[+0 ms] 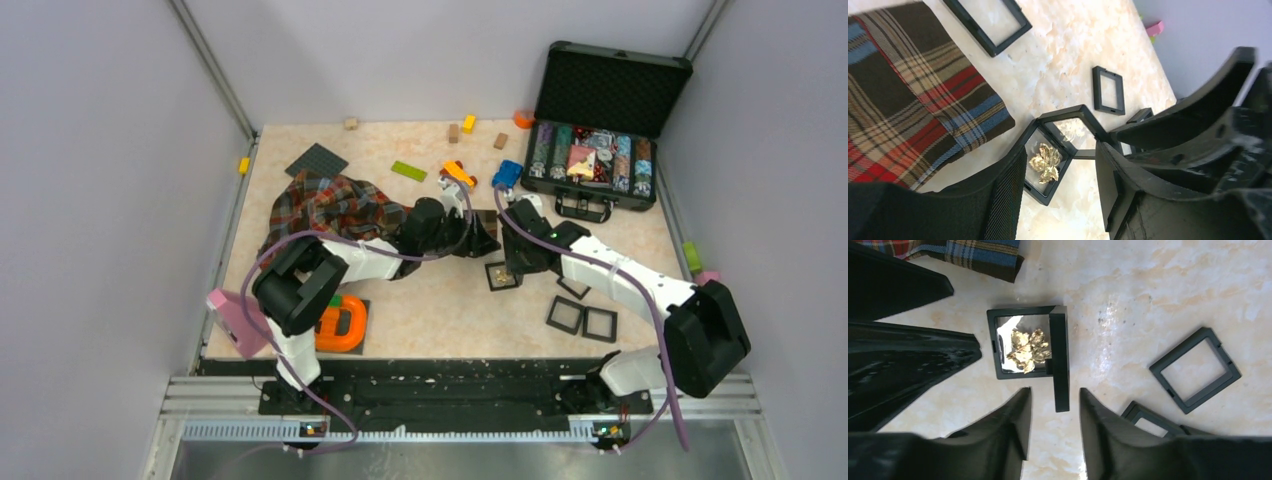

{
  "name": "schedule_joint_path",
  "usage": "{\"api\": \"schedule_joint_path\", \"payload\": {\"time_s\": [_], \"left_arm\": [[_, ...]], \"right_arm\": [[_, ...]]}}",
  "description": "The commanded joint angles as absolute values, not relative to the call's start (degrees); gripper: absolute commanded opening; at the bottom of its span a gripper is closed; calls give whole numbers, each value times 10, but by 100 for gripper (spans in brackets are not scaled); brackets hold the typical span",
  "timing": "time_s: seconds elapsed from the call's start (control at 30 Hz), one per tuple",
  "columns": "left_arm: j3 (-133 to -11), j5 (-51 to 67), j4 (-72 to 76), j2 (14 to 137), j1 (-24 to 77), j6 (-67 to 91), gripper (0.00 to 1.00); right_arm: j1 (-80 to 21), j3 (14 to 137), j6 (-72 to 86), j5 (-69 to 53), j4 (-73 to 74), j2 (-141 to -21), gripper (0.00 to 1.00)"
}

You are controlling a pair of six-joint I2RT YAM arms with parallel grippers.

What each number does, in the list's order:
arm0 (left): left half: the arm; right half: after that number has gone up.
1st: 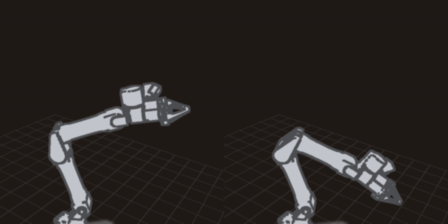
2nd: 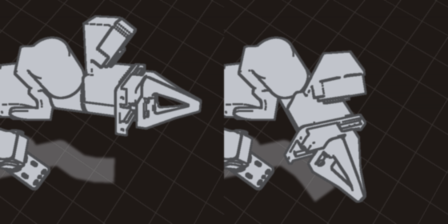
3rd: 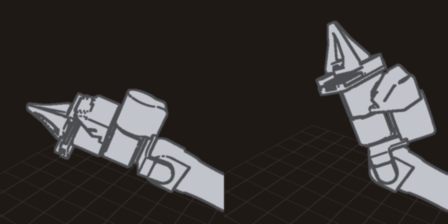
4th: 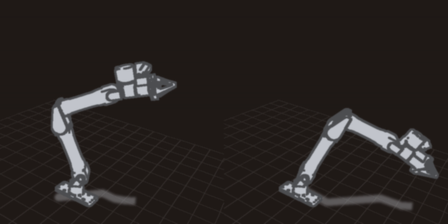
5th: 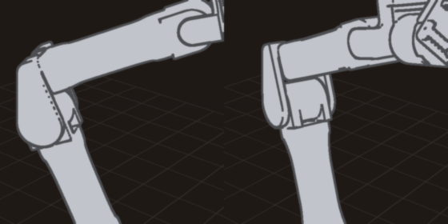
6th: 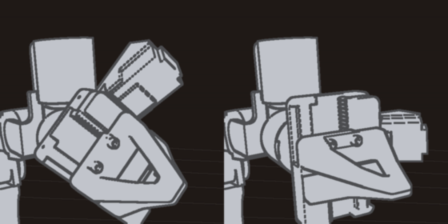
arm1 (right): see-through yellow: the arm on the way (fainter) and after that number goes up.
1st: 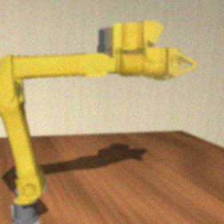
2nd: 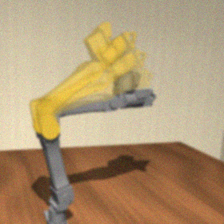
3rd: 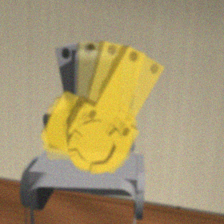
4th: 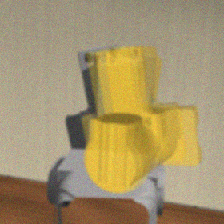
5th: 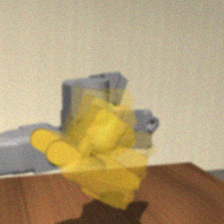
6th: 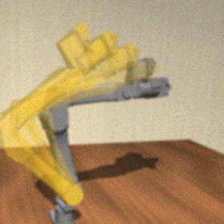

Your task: Remove the brooch from the garment

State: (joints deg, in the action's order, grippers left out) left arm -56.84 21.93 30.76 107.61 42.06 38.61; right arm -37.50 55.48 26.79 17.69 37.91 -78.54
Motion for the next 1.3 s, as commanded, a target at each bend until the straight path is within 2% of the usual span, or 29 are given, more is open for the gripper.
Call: {"api": "schedule_joint_path", "payload": {"time_s": [0.0,0.2,0.33,0.4,0.5,0.57,0.63,0.7,0.9,1.03,1.13,1.2,1.27], "left_arm": [[-540,199,298,1022,409,369,57],[-494,203,327,1030,405,386,45],[-474,213,355,1051,402,404,26],[-471,218,361,1063,402,410,16],[-470,221,367,1078,402,412,8],[-472,221,360,1087,402,407,5],[-473,221,353,1093,402,404,2],[-472,222,353,1098,402,404,0],[-466,226,355,1107,403,406,0],[-462,225,359,1107,403,407,0],[-462,228,360,1110,403,408,0],[-462,229,362,1112,404,408,0],[-463,230,363,1114,406,409,0]], "right_arm": [[-384,554,267,160,377,-783,45],[-384,549,273,93,346,-769,47],[-384,539,277,67,325,-772,45],[-384,530,280,66,308,-781,41],[-385,527,283,64,295,-801,31],[-384,525,285,64,284,-810,26],[-384,525,287,61,280,-818,26],[-385,531,286,62,286,-824,30],[-386,547,285,65,315,-794,60],[-385,555,284,86,346,-765,63],[-384,561,284,109,362,-760,54],[-384,562,284,92,352,-758,41],[-384,559,288,59,331,-763,32]]}}
